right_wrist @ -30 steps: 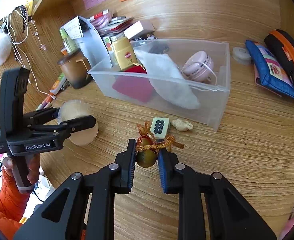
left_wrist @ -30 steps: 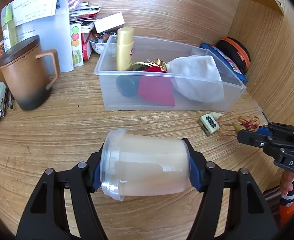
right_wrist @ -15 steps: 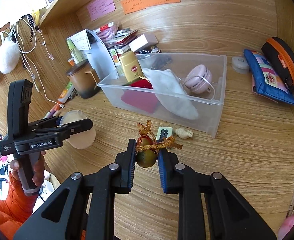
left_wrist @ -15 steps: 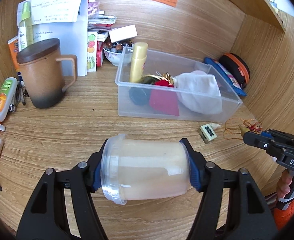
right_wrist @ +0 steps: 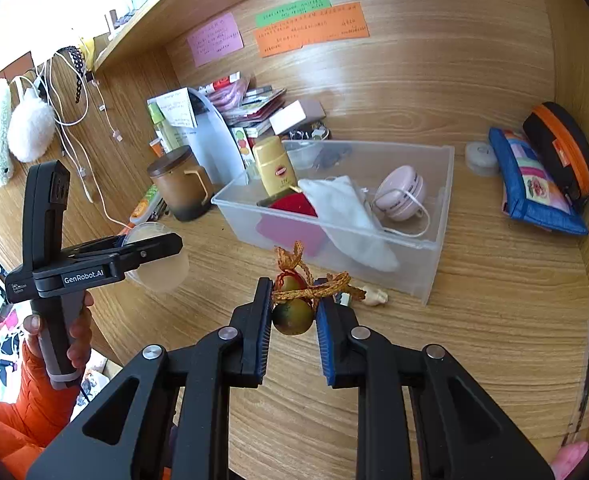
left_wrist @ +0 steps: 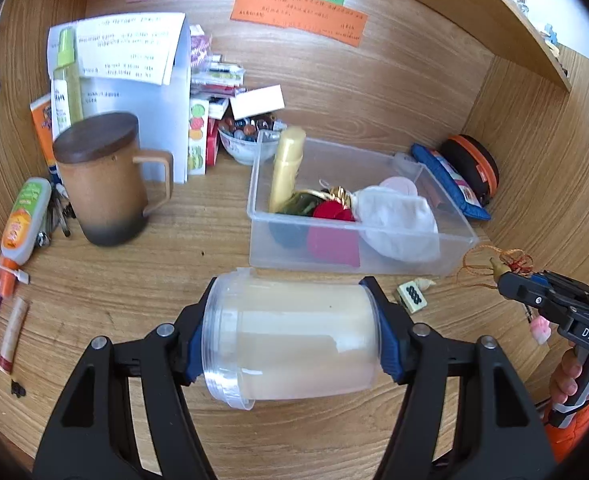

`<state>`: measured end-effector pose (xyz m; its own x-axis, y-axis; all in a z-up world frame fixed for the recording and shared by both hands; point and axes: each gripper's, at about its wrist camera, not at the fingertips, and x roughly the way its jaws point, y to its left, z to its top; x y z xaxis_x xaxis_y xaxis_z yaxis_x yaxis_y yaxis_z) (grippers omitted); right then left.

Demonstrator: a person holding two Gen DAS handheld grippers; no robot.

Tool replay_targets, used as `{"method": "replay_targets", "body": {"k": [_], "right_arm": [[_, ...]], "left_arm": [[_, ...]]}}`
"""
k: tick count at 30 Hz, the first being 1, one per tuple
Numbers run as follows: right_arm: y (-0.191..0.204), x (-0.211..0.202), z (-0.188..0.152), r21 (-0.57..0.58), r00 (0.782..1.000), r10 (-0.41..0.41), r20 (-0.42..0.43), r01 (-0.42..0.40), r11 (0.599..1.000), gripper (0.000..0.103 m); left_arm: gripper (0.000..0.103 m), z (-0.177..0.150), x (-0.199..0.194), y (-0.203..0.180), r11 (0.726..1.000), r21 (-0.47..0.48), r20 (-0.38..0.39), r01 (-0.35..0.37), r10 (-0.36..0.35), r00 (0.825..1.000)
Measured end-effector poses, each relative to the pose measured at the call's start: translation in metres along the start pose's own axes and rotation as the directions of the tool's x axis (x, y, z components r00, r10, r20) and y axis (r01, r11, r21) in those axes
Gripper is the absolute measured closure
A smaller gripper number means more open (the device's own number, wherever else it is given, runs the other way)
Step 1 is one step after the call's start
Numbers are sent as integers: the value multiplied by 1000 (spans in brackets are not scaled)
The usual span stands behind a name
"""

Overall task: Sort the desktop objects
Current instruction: 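Carry the cup and gourd charm into the clear box and release both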

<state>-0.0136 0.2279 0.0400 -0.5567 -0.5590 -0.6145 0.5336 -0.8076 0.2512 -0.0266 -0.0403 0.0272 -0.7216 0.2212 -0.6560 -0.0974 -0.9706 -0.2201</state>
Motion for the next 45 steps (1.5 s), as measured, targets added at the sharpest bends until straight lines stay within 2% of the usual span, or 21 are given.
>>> {"method": "replay_targets", "body": {"k": [11,14,17,30,45], "right_arm": [[-6,-11,20,-25,998,-39,55,41,999,84],[-9,-10,28,-27,996,-53,66,55,998,84],[-12,-7,35,-26,996,-54,73,56,998,84],[-35,17,56,3,995,-67,71,67,998,84],[-67,67,67,32,998,-68,-13,68,997,84]], "left_arm": [[37,31,-13,-16,999,38,70,1,-4,998],[37,41,-10,-21,999,48,76,21,-25,997],[37,49,-1,-22,998,50,57,44,-47,997],[37,85,31,-25,995,83,42,52,-56,998],[37,99,93,-38,989,127,-36,77,-73,997]]}}
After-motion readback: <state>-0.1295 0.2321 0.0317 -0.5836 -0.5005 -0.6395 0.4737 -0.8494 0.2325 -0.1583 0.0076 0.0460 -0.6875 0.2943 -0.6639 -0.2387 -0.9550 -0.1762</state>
